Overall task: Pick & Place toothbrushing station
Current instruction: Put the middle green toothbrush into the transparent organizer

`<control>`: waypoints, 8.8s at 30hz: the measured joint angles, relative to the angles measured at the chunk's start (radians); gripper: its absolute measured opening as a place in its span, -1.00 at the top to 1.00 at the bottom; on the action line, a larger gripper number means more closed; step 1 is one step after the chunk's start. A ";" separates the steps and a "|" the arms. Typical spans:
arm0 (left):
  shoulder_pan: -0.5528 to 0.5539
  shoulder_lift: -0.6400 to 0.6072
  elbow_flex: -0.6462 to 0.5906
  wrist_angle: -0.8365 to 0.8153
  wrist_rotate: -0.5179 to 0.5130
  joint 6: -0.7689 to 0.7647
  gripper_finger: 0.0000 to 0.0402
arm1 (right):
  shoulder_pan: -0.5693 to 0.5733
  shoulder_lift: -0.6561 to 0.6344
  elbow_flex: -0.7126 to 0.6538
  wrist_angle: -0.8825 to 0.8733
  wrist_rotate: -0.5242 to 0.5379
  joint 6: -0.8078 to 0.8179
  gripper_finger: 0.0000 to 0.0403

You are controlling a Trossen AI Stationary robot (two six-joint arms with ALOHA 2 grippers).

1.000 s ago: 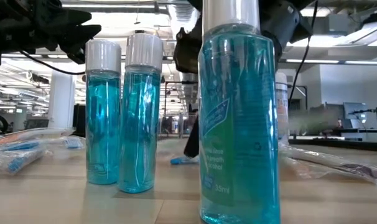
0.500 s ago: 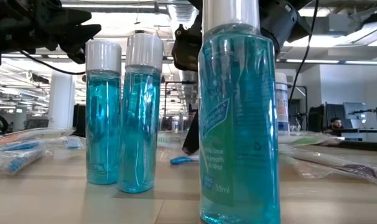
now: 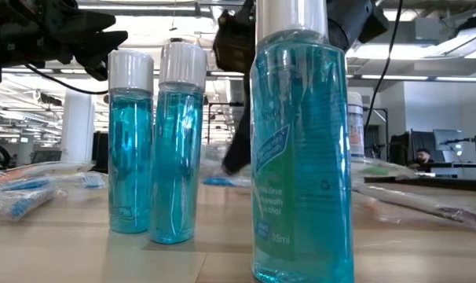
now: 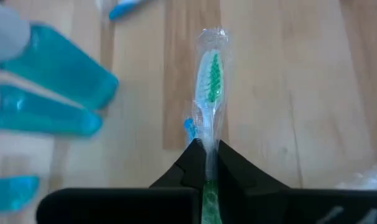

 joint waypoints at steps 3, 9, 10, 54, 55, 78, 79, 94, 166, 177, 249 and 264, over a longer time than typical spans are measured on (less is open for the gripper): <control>0.000 0.000 0.000 0.000 0.000 0.000 0.30 | 0.000 -0.006 0.023 0.014 0.000 -0.017 0.96; 0.000 0.000 0.000 0.000 0.000 0.000 0.30 | 0.000 -0.005 0.044 -0.018 0.001 -0.031 0.95; 0.000 0.000 0.000 0.000 0.000 0.000 0.30 | 0.000 -0.005 0.044 -0.022 0.001 -0.031 0.93; -0.002 0.007 0.000 0.028 0.000 -0.007 0.30 | -0.045 -0.062 0.102 -0.016 0.063 -0.149 0.98; -0.005 0.013 0.000 0.038 0.000 -0.007 0.30 | -0.048 -0.064 0.110 -0.016 0.063 -0.163 0.98; -0.069 0.388 0.000 0.437 0.000 0.003 0.30 | -0.148 -0.073 0.252 0.118 0.061 -0.310 0.98; -0.069 0.402 0.000 0.451 0.000 0.004 0.30 | -0.153 -0.073 0.258 0.127 0.061 -0.313 0.98; -0.069 0.607 0.091 0.575 0.005 0.014 0.30 | -0.178 -0.072 0.275 0.220 0.056 -0.334 0.97; -0.080 0.677 0.156 0.607 0.087 0.029 0.93 | -0.175 -0.070 0.273 0.153 0.026 -0.344 0.60; -0.080 0.677 0.156 0.584 0.083 0.028 0.94 | -0.186 -0.070 0.273 0.086 -0.012 -0.345 0.32; 0.394 0.925 0.417 0.143 -0.024 0.046 0.94 | -0.155 -0.513 -0.285 0.220 0.065 -0.266 0.38; 0.394 1.009 0.417 0.198 -0.102 0.048 0.80 | -0.155 -0.512 -0.285 0.220 0.065 -0.266 0.38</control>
